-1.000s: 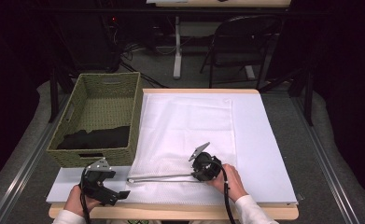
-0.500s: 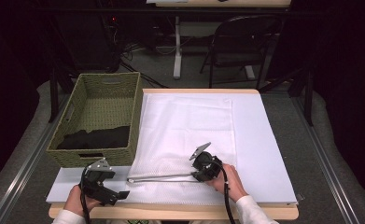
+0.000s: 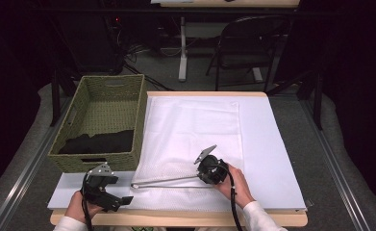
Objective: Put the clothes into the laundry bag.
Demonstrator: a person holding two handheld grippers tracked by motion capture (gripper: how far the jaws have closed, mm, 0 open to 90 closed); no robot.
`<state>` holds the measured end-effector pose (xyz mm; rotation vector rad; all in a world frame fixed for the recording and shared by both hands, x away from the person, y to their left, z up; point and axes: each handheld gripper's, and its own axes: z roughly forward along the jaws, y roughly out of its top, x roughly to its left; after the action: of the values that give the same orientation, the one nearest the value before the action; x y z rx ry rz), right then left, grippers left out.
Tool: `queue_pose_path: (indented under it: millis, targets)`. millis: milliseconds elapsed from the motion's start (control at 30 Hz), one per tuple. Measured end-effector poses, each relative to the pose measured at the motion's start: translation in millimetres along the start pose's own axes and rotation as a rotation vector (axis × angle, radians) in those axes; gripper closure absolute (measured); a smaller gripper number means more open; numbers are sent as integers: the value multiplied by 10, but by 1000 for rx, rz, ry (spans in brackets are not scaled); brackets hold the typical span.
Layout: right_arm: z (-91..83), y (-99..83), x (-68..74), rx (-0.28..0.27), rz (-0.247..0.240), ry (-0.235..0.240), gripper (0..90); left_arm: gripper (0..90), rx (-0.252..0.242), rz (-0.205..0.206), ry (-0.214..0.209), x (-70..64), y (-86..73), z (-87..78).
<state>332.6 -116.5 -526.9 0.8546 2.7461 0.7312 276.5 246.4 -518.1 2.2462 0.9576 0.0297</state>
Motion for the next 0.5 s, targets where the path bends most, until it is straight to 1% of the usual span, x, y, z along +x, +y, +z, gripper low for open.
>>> queue_pose_path:
  millis: [67, 200, 267, 300, 367, 433, 500]
  targets:
    - [-15, 4, 2, 2, 5, -2, 882, 0, 2, -1, 1, 0, 1, 2]
    - [-60, 25, 3, -18, -12, -15, 885, 1, 6, 12, -1, -14, 5, -3]
    - [-77, 30, 2, -27, -11, -17, 885, 1, 2, 21, -6, -26, 10, -5]
    - [-83, 33, 0, -29, -9, -15, 885, 1, 11, 29, -10, -26, 13, -8]
    - [-89, 36, -4, -32, -14, -19, 885, 2, 12, 34, -11, -34, 15, -10]
    - [-106, 40, -9, -39, -9, -21, 886, 6, 16, 54, -3, -46, 25, -24]
    - [-108, 39, -13, -44, -11, -21, 886, 8, 12, 55, 1, -53, 28, -32]
